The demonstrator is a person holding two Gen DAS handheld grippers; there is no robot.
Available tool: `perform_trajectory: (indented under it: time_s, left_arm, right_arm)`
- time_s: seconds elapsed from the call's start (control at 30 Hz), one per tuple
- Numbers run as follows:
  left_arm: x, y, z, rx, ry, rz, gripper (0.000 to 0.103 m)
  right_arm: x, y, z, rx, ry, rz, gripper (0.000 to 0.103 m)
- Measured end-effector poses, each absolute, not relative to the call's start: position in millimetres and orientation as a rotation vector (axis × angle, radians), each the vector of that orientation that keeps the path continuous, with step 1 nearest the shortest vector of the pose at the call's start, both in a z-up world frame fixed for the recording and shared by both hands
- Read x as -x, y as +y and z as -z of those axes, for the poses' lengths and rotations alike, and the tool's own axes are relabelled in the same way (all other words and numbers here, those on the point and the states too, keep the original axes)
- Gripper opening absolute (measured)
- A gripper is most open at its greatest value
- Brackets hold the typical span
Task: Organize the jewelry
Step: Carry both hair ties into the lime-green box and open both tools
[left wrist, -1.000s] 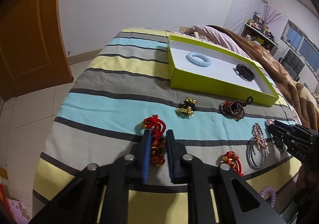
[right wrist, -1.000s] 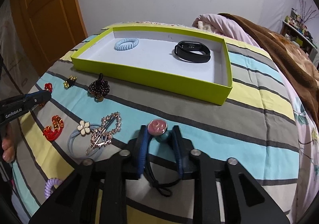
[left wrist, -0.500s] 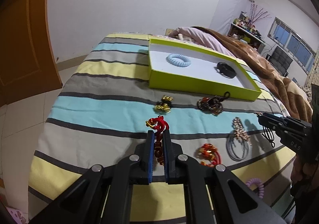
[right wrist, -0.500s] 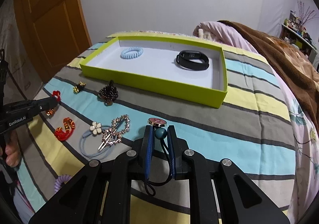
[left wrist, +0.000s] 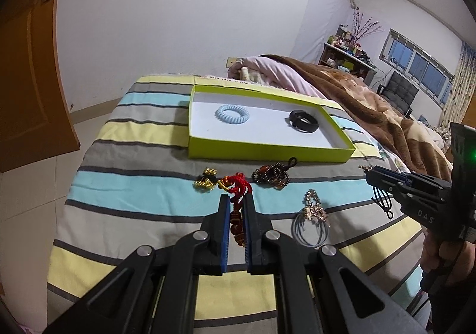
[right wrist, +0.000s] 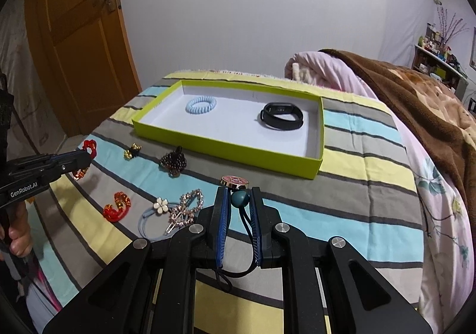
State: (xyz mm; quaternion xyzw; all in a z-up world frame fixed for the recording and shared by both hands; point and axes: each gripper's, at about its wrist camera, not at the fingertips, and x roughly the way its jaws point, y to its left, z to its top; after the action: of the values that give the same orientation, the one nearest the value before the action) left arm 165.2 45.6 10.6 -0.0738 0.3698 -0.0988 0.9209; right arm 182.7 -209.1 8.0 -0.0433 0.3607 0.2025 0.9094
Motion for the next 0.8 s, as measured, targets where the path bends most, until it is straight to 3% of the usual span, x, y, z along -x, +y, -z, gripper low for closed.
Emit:
perform_trajectory:
  time_s: [0.8]
  left_arm:
    - [-261.9, 25.1, -26.2, 0.100, 0.715, 0.212, 0.008]
  right_arm:
    - [-259.8, -216.8, -25.5, 0.086, 0.710, -0.357, 0.015]
